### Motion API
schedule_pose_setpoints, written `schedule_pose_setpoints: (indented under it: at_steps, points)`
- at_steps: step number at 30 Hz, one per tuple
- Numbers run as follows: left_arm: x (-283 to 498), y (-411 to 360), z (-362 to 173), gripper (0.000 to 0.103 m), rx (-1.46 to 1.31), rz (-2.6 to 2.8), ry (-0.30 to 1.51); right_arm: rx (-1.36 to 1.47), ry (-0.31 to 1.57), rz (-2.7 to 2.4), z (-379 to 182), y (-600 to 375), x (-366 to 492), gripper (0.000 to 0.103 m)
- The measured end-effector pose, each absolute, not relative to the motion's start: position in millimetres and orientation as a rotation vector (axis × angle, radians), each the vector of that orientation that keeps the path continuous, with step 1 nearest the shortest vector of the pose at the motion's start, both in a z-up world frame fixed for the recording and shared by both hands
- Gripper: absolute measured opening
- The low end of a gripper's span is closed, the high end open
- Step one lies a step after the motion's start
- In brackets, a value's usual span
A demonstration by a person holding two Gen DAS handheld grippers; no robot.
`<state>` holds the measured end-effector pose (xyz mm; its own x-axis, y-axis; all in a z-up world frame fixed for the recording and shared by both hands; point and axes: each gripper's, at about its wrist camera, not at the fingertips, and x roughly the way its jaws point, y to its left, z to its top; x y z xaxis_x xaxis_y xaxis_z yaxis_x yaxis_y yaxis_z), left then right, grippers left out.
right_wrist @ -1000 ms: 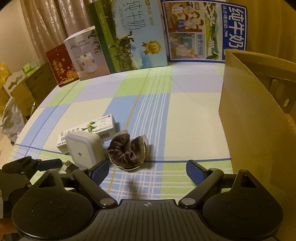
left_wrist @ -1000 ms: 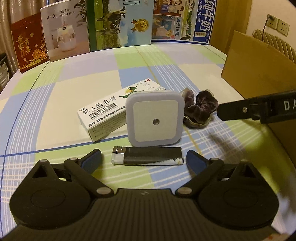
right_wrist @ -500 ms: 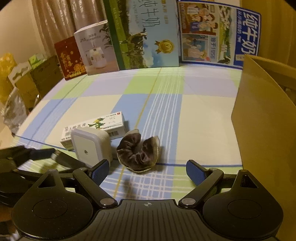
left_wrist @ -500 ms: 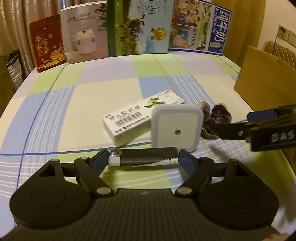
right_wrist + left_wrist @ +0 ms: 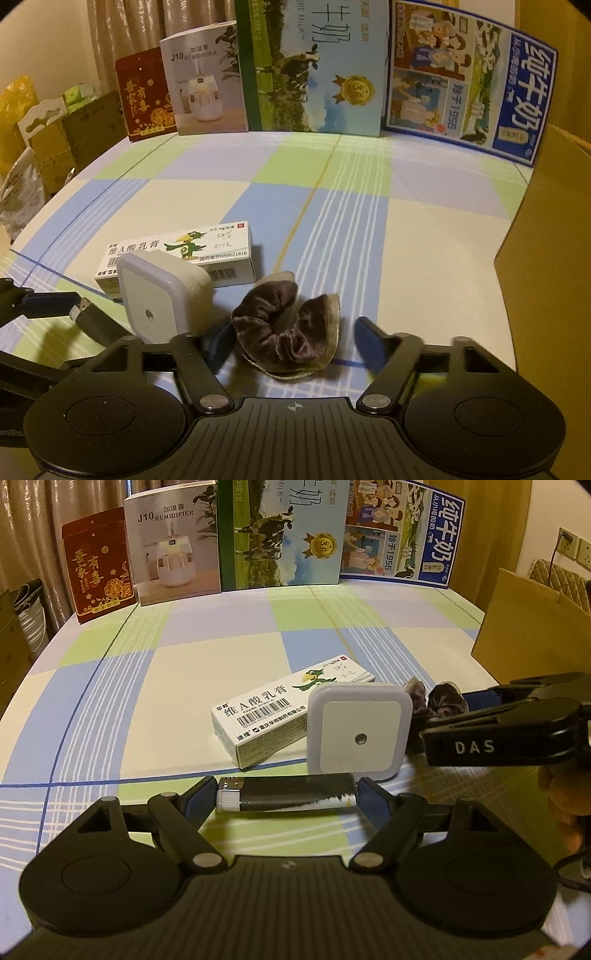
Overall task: Organize objects
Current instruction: 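Grasp the black lighter with the left tool while the right tool grasps the brown scrunchie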
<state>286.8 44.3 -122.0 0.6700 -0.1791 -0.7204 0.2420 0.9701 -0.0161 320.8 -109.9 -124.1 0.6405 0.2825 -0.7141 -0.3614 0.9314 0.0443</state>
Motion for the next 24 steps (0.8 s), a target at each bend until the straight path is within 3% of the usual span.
schedule_pose_setpoints:
  at_steps: [2,5,24]
  points:
    - [286.4,44.2,-122.0,0.079,0.081,-0.240,0.802,-0.121,0.791,0.376,-123.1,-108.6,319.5,0.037]
    - [284.8,44.2,-120.6,0.079,0.062,-0.250,0.806,-0.114,0.793,0.372,-117.3,-109.6,316.9,0.027]
    - [211.8,24.6,-79.1,0.078,0.073,-0.232,0.748,0.052,0.818,0.321,-68.6,-146.3,225.6,0.025]
